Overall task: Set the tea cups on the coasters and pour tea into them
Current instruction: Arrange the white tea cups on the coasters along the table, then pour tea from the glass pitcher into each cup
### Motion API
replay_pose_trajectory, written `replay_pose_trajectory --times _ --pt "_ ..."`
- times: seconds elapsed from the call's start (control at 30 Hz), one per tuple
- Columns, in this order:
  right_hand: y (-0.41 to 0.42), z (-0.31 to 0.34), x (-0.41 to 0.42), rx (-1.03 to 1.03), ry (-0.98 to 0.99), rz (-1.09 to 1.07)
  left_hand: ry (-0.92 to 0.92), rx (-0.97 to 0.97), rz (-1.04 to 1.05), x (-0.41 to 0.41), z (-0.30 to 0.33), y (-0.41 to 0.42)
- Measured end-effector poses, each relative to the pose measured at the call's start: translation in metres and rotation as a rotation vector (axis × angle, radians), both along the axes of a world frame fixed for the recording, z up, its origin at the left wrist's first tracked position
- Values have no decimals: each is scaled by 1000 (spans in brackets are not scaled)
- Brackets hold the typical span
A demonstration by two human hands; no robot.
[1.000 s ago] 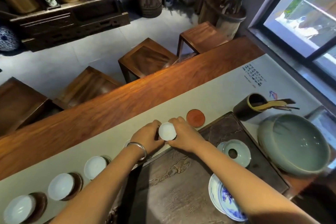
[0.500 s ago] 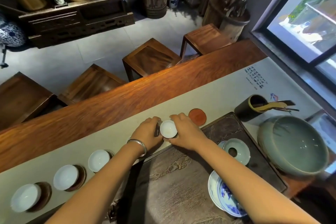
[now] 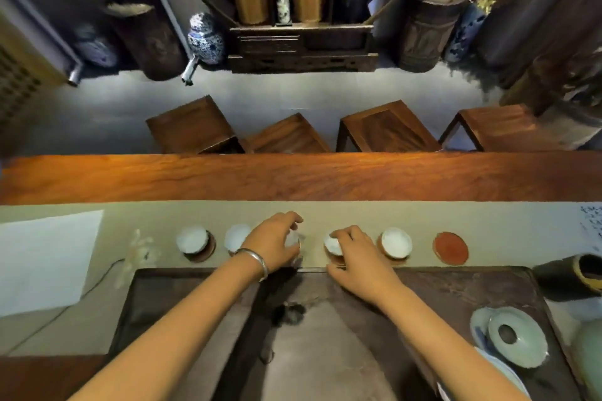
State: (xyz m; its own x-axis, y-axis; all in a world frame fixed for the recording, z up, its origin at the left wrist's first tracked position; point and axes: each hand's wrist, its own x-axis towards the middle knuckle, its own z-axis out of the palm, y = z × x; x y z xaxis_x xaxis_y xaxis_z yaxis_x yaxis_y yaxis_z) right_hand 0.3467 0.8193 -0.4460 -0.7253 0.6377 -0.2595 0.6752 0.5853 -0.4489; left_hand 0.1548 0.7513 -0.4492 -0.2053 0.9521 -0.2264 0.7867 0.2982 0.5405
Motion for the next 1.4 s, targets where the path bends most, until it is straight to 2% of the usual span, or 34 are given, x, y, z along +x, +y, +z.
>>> replay_pose_trajectory --times 0.33,0.5,0.63,0.87,1.2,1.4 --pt "-108 3 -94 -58 35 403 2 64 527 -63 26 -212" --pt "-156 5 -118 -93 44 469 4 133 720 -73 27 -291" --pt "-190 3 -127 -130 55 448 -120 210 839 -74 20 -338" --pt "-236 -9 -124 -165 49 399 -229 192 848 -75 -7 -383" --pt "-276 -28 -112 -289 65 233 -309 131 736 -75 -39 -404" --pt "-298 -35 -112 -334 168 133 -374 115 717 -68 -49 -409"
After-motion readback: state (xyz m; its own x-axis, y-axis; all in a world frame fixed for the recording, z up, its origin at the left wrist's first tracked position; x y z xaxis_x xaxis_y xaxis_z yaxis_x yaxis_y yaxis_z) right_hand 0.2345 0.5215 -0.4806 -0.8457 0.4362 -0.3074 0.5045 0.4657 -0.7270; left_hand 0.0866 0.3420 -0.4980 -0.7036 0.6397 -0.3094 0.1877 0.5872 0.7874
